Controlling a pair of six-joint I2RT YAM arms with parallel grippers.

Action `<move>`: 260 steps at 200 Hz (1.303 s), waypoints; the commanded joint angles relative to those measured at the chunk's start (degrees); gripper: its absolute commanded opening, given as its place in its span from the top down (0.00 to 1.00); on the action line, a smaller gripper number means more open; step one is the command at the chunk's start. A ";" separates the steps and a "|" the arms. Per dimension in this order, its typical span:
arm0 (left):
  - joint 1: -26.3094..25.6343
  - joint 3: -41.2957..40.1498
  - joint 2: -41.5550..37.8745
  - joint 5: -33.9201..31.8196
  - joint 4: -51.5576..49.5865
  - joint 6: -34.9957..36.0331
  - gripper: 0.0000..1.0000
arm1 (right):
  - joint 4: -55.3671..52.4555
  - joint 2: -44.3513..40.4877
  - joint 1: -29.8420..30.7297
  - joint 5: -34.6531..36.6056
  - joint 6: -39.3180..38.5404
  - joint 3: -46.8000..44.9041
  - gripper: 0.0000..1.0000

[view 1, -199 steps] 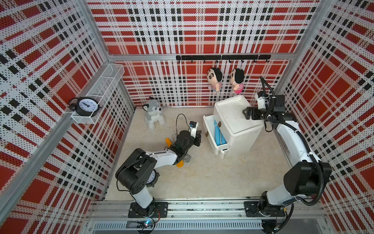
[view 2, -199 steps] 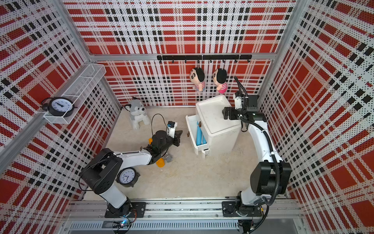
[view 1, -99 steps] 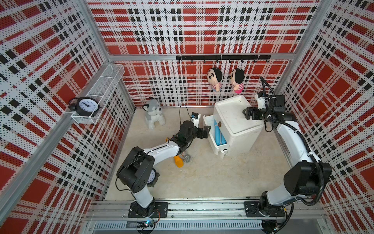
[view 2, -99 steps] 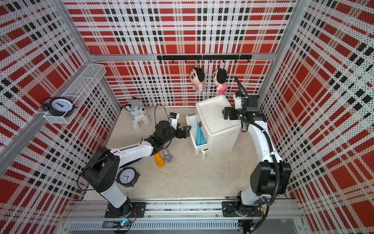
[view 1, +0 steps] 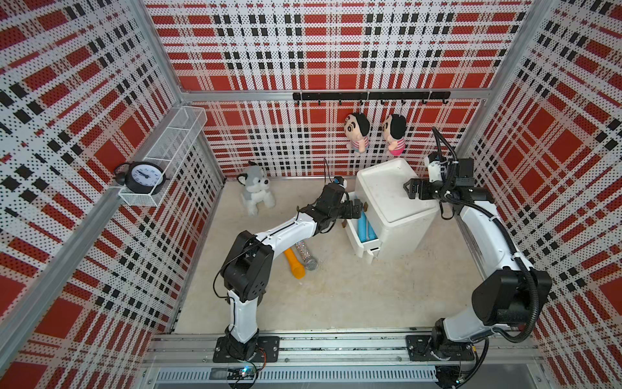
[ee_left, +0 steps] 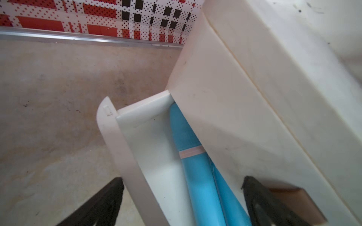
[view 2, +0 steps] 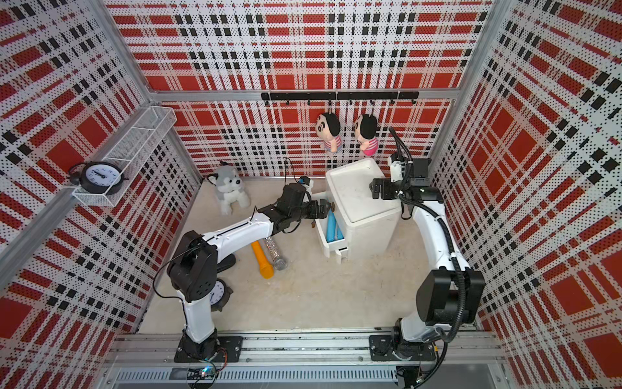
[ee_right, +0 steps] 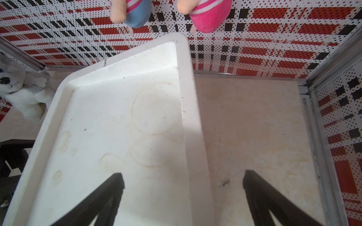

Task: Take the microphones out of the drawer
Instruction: Open the drawer in the storage box.

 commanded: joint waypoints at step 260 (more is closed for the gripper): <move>1.35 9.46 3.20 -33.21 -34.02 7.68 0.02 | -6.32 0.55 0.77 7.35 -0.22 -1.67 0.00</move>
